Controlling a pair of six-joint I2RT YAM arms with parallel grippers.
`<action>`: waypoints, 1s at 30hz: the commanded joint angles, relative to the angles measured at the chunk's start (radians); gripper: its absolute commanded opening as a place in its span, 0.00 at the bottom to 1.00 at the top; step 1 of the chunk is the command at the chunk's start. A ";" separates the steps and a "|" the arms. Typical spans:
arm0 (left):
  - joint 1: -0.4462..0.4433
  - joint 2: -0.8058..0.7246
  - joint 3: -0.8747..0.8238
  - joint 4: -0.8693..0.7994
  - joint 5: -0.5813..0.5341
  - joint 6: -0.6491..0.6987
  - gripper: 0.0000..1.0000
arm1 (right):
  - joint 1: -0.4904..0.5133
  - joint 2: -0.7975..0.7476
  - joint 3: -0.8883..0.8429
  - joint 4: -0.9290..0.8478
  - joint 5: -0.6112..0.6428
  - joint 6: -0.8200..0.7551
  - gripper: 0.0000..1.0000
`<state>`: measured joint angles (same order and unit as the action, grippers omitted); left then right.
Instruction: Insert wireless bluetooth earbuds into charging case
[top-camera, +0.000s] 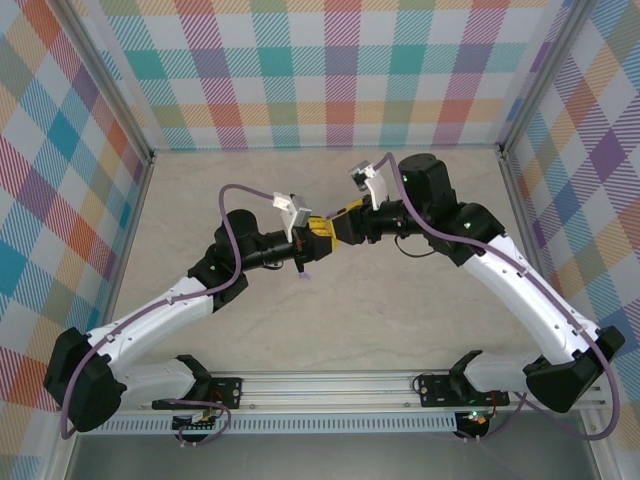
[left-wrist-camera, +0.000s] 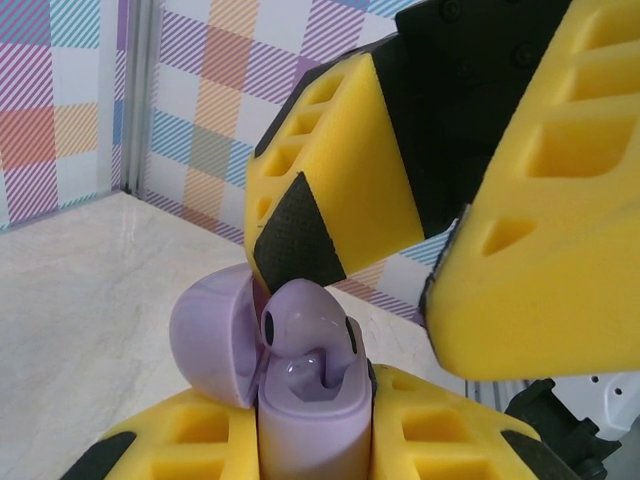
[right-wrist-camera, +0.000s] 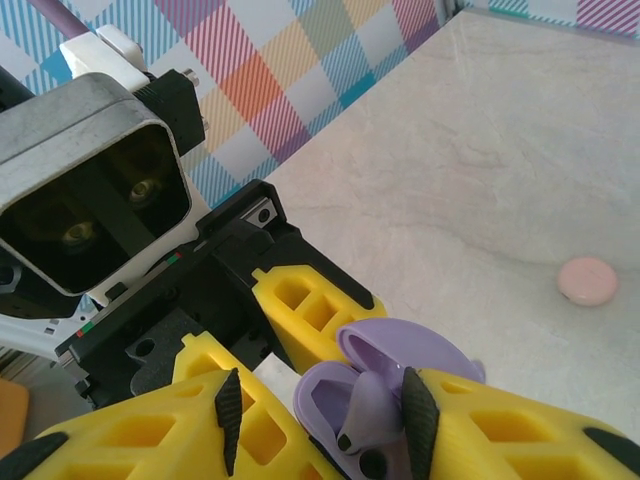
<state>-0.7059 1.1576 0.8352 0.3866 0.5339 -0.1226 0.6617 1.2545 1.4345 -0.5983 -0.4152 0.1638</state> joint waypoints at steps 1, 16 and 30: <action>-0.016 0.001 0.041 0.018 0.026 0.006 0.03 | 0.002 -0.033 -0.016 0.030 0.061 -0.003 0.49; -0.016 -0.011 0.039 -0.009 0.001 0.017 0.03 | 0.002 -0.053 -0.031 0.029 0.087 0.002 0.27; -0.016 -0.013 0.043 0.008 0.020 0.007 0.03 | 0.001 -0.029 -0.039 -0.005 0.070 -0.006 0.10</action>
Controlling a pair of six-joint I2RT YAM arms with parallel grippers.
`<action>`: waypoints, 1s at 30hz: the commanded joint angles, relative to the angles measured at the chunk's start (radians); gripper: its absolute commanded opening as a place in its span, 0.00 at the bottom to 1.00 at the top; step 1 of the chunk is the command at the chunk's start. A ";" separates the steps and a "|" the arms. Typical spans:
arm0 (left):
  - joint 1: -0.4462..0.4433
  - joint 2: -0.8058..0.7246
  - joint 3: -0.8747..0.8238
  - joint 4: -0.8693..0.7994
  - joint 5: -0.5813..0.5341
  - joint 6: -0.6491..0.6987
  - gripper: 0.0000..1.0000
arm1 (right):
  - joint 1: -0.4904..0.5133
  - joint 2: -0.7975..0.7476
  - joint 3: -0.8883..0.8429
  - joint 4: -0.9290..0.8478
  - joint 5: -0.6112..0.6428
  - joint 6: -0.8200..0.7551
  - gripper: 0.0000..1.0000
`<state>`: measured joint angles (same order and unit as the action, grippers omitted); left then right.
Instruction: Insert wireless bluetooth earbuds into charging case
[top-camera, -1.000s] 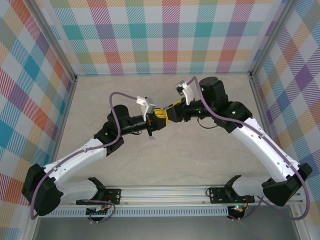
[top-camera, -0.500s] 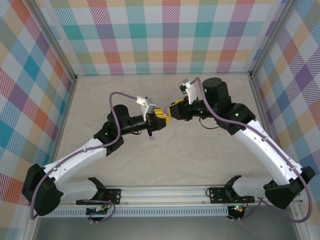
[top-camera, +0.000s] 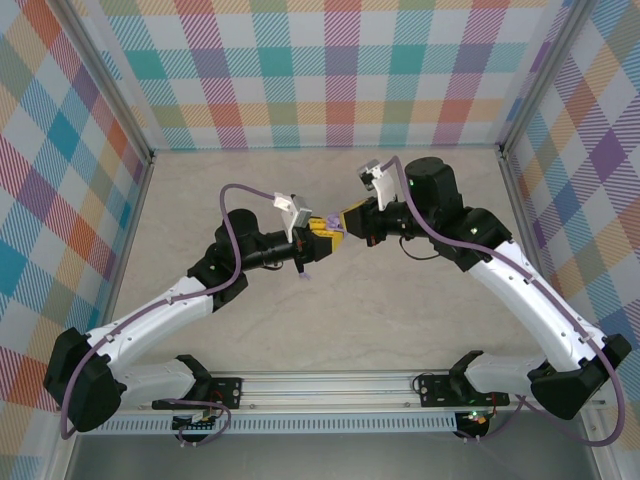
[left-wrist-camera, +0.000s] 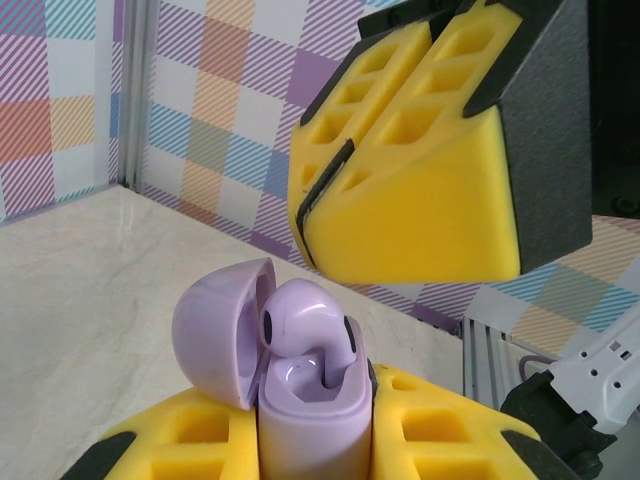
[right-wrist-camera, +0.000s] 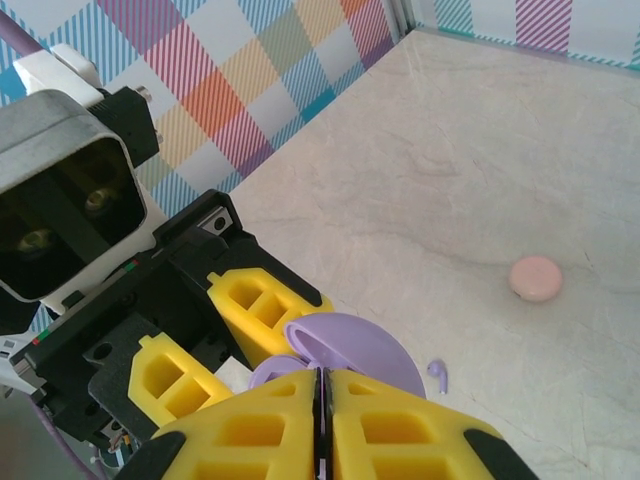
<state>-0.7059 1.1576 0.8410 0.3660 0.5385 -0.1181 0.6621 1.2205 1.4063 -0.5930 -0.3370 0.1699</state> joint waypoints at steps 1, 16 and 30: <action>-0.017 -0.013 0.037 0.031 0.017 0.003 0.03 | 0.001 0.007 -0.011 -0.011 -0.004 -0.011 0.10; -0.016 -0.019 0.036 0.028 0.022 -0.002 0.03 | 0.001 0.025 0.000 -0.024 -0.007 -0.011 0.12; -0.016 -0.091 0.045 -0.112 -0.145 0.073 0.04 | -0.028 0.026 -0.045 -0.106 0.376 0.108 0.26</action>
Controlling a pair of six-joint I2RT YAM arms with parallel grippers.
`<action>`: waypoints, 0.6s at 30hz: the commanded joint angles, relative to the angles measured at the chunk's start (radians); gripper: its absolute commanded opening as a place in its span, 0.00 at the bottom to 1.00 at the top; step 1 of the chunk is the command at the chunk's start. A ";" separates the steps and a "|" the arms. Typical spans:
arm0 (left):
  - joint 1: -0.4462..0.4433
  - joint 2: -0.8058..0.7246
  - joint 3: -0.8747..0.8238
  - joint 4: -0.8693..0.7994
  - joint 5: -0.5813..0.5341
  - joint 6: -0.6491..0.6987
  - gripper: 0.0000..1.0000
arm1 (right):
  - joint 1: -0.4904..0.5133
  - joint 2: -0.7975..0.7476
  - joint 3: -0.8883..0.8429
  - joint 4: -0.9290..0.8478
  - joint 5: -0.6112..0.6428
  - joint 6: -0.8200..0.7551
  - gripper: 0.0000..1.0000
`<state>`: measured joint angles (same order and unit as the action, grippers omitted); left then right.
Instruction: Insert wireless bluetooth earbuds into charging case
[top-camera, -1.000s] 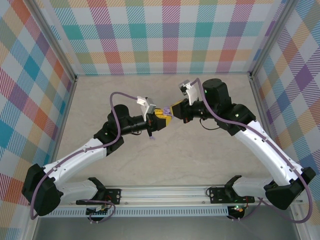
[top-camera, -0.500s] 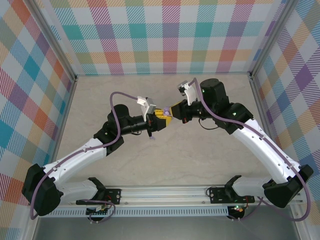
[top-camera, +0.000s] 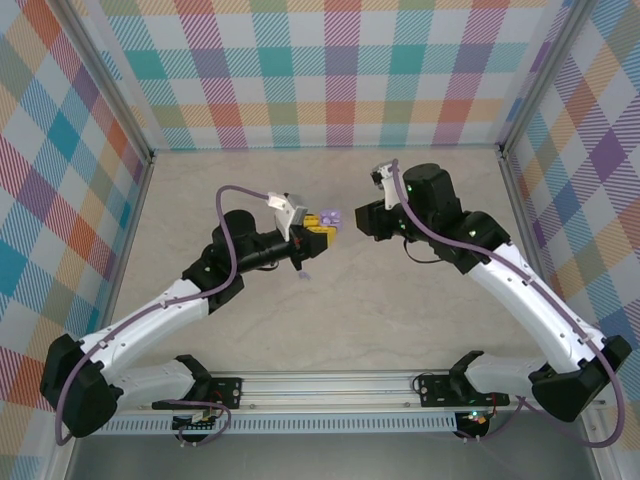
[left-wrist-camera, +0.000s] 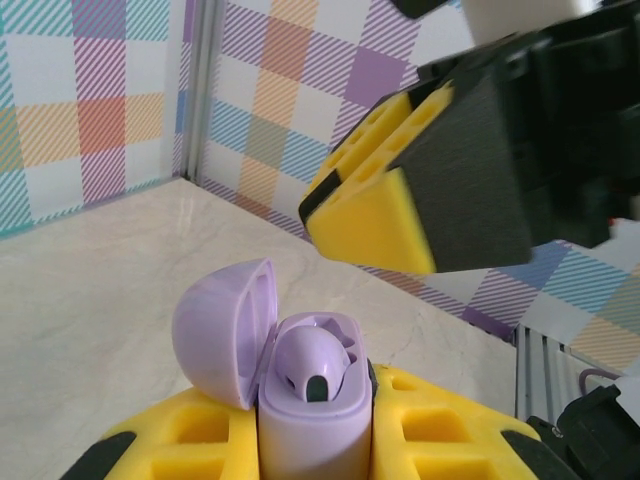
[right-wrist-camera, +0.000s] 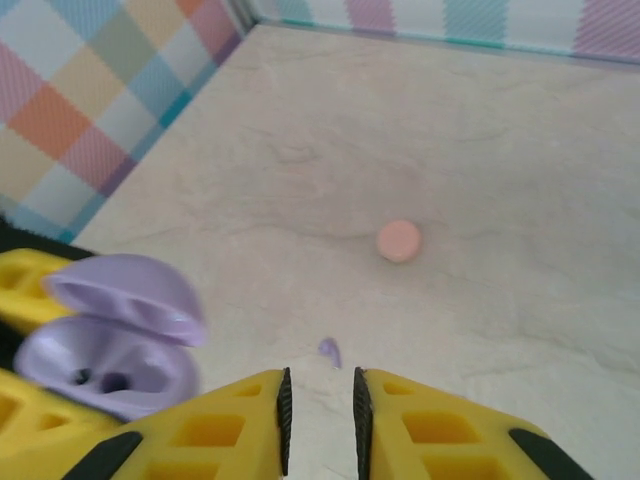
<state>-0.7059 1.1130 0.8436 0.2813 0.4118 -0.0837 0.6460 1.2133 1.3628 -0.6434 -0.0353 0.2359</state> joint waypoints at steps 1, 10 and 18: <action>-0.016 -0.055 0.047 -0.041 -0.016 0.045 0.04 | -0.015 0.047 -0.003 -0.059 0.068 0.048 0.27; -0.016 -0.160 0.098 -0.148 -0.011 0.087 0.05 | -0.061 0.244 -0.033 -0.029 -0.126 0.077 0.32; -0.016 -0.208 0.121 -0.173 0.016 0.076 0.06 | -0.060 0.477 -0.014 0.035 -0.329 0.085 0.32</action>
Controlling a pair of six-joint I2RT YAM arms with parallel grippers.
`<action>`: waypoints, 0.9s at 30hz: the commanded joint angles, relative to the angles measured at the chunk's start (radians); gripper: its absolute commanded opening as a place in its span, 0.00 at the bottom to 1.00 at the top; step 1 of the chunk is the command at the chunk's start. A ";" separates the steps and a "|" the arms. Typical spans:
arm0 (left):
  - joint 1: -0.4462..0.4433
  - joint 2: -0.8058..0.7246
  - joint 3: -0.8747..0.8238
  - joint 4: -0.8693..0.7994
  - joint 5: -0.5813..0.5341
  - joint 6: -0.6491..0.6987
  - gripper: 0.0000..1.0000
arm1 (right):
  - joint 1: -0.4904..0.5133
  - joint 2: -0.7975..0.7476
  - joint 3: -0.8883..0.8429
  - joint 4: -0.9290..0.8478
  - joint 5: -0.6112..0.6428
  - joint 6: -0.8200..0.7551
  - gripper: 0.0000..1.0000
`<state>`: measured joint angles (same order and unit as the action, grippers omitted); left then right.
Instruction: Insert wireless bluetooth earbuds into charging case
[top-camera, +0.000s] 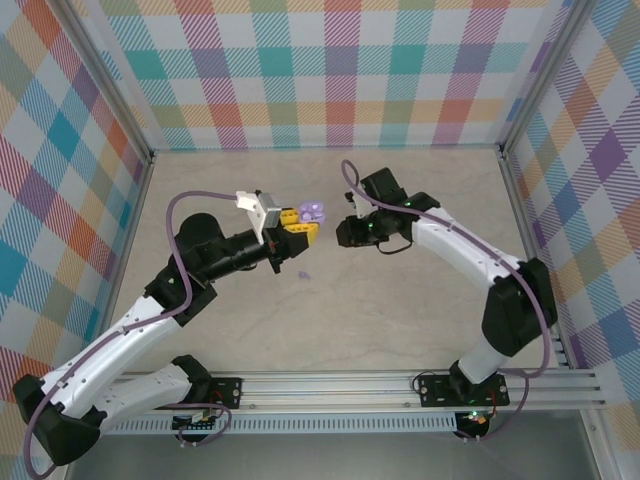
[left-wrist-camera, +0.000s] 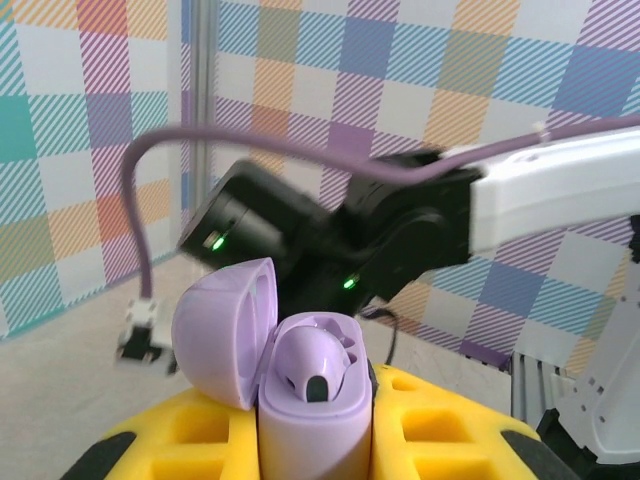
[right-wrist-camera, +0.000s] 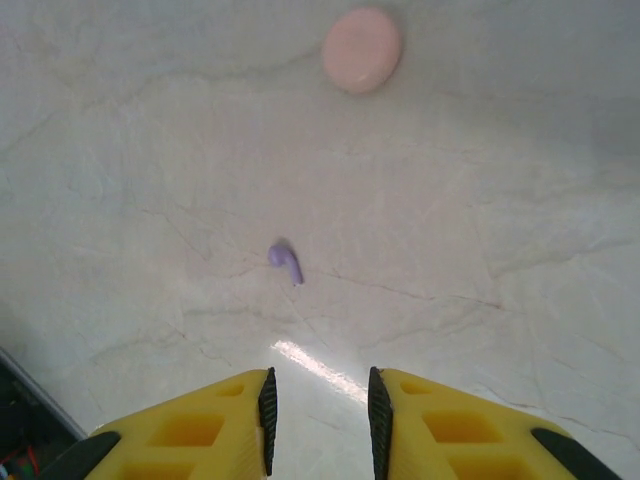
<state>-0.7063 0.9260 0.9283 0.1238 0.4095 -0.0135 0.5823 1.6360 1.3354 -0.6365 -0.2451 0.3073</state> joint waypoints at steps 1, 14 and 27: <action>-0.015 -0.025 0.036 -0.015 0.022 0.003 0.06 | 0.006 0.080 0.023 0.027 -0.134 0.014 0.32; -0.015 -0.027 0.043 -0.016 0.049 0.000 0.06 | 0.140 0.411 0.256 -0.090 -0.132 -0.047 0.39; -0.016 -0.029 0.035 -0.013 0.055 -0.009 0.06 | 0.226 0.618 0.500 -0.267 0.056 -0.094 0.47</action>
<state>-0.7067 0.9112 0.9337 0.1024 0.4477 -0.0139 0.7986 2.2253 1.7870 -0.8173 -0.2489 0.2436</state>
